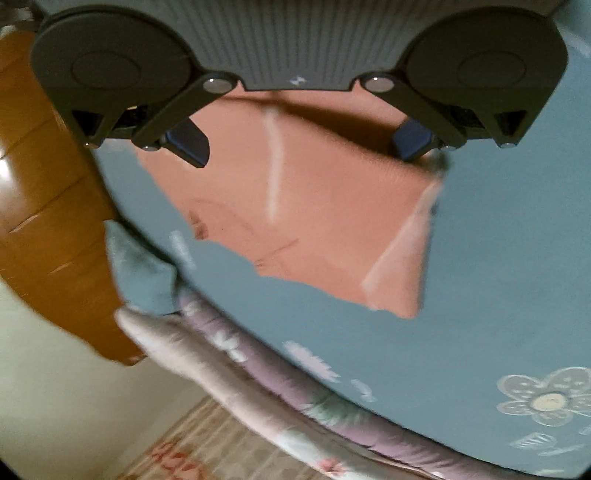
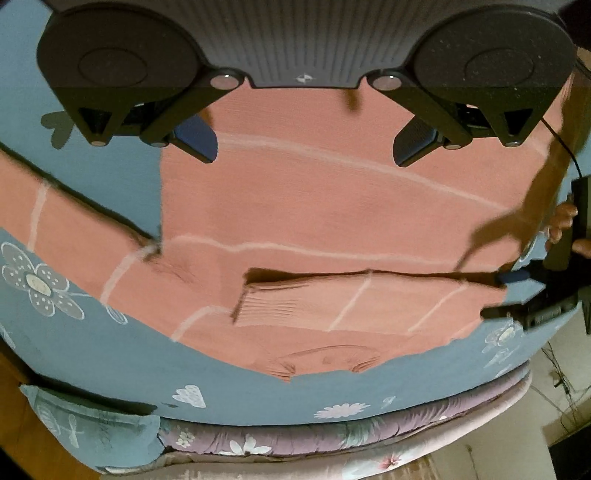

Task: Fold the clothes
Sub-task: 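Lower the sleeve onto the sweater body and open the left tool, then grasp the cuff of the other striped sleeve with the right tool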

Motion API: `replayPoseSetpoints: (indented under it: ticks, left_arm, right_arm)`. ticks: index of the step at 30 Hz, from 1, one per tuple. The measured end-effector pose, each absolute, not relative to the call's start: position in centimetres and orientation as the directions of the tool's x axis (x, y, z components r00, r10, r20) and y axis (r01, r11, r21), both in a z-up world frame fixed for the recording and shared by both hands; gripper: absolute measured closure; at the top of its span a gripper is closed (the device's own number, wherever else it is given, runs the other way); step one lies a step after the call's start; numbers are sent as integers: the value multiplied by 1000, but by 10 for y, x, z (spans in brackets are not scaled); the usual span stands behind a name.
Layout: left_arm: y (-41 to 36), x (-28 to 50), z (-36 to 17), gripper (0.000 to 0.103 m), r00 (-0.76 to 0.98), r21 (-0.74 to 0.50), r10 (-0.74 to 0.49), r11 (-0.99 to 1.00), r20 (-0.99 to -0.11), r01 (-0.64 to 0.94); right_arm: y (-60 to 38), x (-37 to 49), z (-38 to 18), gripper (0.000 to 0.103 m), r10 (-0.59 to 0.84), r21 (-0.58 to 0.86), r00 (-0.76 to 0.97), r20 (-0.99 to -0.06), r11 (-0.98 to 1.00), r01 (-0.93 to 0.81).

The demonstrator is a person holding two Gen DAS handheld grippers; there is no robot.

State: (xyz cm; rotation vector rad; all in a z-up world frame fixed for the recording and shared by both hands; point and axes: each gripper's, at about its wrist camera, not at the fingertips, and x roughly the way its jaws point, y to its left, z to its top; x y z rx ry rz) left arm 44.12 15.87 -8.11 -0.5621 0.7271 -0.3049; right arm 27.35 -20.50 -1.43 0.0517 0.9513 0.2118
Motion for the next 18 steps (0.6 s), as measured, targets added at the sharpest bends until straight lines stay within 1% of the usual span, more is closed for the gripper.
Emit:
replayPoseSetpoints:
  ticks: [1,3,5,7,10,12,15,18]
  left_arm:
    - [161,446,-83,1,716,-585,-461,806,-524,91]
    - [163,454,-91,1,726,-579,-437,813,-531,66]
    - [173,454,-94,4,744,-628,-446,777,-498,46]
    - [179,448,-92,4,757,-641,-447,766,-478,47]
    - [172,446,-98,4,712,-606,-462,793,-529,64]
    - [163,446,-95,4,694,-546,-454,831,-560,103]
    - [151,440,-88,1,696,-477,-433,866,-573,147]
    - [146,443,-98,1,694,-477,-423,869,-583,129]
  right_arm:
    - [-199,273,-15,0,196,129,561,-805,979,-156]
    - [-187,275,-14,0,192,123,560,-806,980,-160]
    - [-177,276,-12,0,191,113,557,-808,979,-172]
    - [-171,278,-9,0,182,95,561,-808,979,-181]
    - [-170,286,-7,0,191,99,566,-802,977,-190]
    - [-172,294,-6,0,208,115,568,-796,974,-195]
    - [-176,306,-5,0,232,139,571,-787,969,-203]
    - [-194,332,-13,0,355,296,560,-749,935,-197]
